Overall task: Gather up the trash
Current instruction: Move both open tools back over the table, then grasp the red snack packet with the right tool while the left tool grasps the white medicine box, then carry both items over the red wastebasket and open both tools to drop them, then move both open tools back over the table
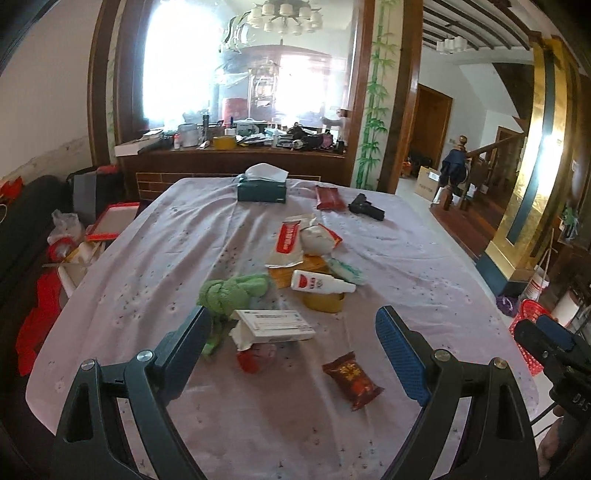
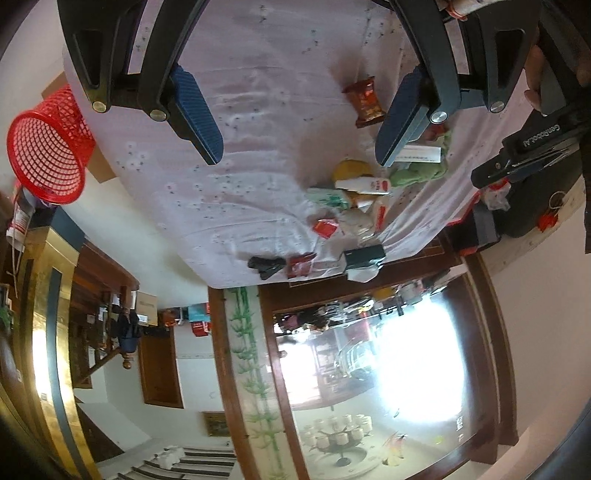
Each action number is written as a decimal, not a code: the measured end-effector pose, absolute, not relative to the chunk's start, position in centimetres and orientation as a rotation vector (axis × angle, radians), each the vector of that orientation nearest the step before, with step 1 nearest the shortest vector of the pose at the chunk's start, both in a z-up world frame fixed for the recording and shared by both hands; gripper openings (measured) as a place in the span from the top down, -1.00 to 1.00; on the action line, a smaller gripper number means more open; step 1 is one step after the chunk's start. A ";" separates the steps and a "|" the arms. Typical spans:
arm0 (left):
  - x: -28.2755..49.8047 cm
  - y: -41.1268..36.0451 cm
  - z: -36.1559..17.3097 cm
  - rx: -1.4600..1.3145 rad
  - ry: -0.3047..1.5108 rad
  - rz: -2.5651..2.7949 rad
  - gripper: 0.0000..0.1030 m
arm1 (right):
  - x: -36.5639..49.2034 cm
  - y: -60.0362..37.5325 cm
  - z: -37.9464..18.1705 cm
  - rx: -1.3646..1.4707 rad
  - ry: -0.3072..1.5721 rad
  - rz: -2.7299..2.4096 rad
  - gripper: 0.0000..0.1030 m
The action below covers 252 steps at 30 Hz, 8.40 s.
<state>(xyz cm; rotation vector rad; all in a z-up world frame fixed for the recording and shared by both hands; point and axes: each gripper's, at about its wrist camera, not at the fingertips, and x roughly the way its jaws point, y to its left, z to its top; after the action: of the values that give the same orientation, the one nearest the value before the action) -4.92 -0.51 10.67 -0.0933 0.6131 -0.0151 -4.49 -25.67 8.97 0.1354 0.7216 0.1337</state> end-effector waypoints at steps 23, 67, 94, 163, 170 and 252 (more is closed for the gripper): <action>-5.0 4.0 10.3 -0.135 0.624 0.057 -0.74 | -3.8 -22.4 7.6 0.143 0.765 0.234 -0.70; 11.4 1.7 0.0 0.046 0.936 -0.246 -0.73 | 2.8 -16.8 -6.3 0.131 1.121 0.418 0.50; 9.0 -3.5 -1.3 0.375 0.997 -0.306 -0.01 | 1.2 -24.0 -1.8 0.278 0.987 0.329 0.51; 0.6 -41.1 11.2 0.104 0.696 -0.865 -0.01 | -13.1 -55.1 9.0 0.368 0.658 -0.432 0.51; 4.1 -46.4 8.1 0.070 0.809 -0.898 -0.01 | -11.3 -60.0 6.0 0.458 0.683 -0.439 0.51; -4.5 -2.6 8.7 -0.160 0.680 -0.132 -0.75 | -5.7 -27.2 9.0 0.101 0.733 0.087 -0.69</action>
<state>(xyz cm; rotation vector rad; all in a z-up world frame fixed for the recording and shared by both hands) -4.53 -2.57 8.66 -0.1597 0.6799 -0.1318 -5.71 -27.22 8.99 0.1008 0.7333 0.0866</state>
